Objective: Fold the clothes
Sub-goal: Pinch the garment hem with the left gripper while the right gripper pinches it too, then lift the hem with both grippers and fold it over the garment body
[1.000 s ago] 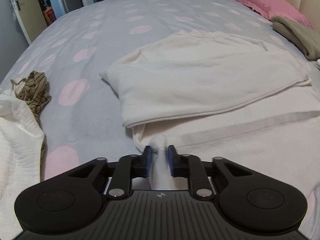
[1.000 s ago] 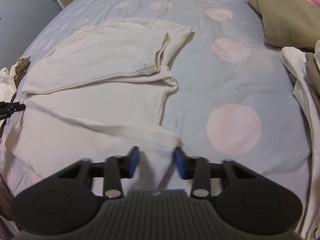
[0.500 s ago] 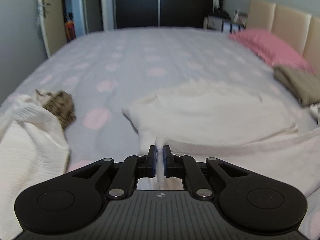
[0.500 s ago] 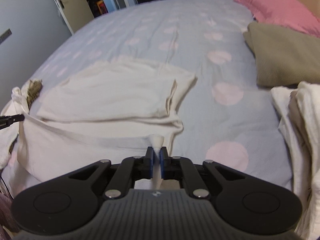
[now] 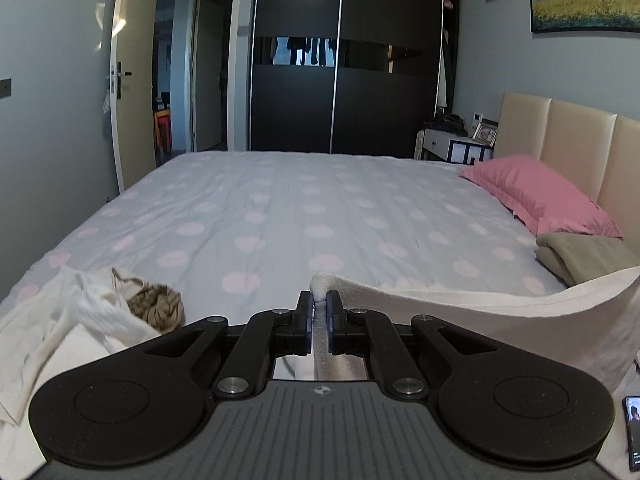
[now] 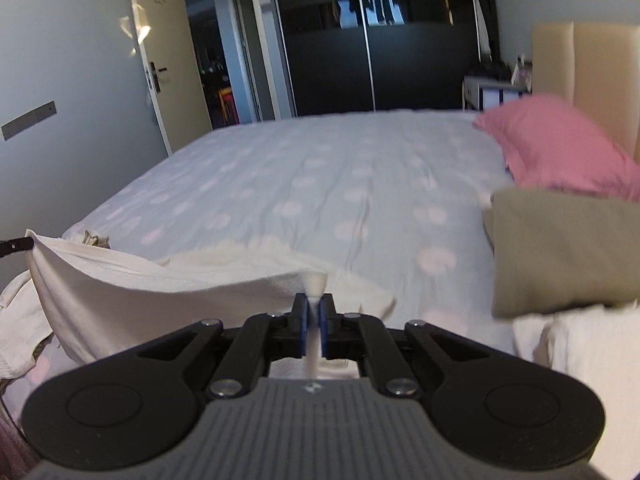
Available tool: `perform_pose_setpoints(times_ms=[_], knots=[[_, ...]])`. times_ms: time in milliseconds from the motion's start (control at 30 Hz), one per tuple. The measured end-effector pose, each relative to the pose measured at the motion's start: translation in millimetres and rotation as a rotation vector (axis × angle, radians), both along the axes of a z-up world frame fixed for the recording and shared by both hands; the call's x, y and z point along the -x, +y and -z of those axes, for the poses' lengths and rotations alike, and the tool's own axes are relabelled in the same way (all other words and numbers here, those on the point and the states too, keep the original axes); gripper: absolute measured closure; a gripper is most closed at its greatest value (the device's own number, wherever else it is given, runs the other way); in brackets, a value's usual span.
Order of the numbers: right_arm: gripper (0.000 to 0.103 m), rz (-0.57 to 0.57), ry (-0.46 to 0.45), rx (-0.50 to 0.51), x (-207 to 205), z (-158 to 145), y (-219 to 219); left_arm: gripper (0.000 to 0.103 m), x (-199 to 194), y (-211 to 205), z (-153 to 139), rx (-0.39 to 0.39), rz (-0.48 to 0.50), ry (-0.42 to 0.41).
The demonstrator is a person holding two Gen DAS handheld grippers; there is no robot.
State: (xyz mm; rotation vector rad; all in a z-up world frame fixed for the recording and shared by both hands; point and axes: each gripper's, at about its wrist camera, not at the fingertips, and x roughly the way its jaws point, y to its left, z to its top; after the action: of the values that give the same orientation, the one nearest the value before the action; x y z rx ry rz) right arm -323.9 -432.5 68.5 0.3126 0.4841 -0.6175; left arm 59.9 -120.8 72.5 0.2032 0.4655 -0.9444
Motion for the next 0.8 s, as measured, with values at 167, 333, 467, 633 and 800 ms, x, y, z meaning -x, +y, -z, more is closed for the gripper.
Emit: perform_pose_setpoints(times_ms=[167,333,467,633,800], knots=[[0.096,-0.014,0.023,0.025,-11.5,-12.7,-8.0,0.098,-6.3,-9.4,-8.5,-0.031,0.02,-0.016],[0.096,-0.021,0.075,0.028,-22.4,-9.2,-19.3,0.098,-13.3,-18.7,-1.1,-0.08,0.034,-0.022],[0.096,-0.014,0.095,0.004,-29.3,4.3,-28.6,0.098,-20.2,-26.7,17.8,-0.12,0.038,-0.005],[0.096,-0.024,0.152,-0.011,-49.1,25.2,-41.9,0.098,-32.9,-40.0,40.9,-0.19,0.037,0.011],[0.096,-0.007,0.179,-0.022,-79.2,38.5,-66.9,0.098,-55.9,-64.9,52.1,-0.232,0.035,0.004]])
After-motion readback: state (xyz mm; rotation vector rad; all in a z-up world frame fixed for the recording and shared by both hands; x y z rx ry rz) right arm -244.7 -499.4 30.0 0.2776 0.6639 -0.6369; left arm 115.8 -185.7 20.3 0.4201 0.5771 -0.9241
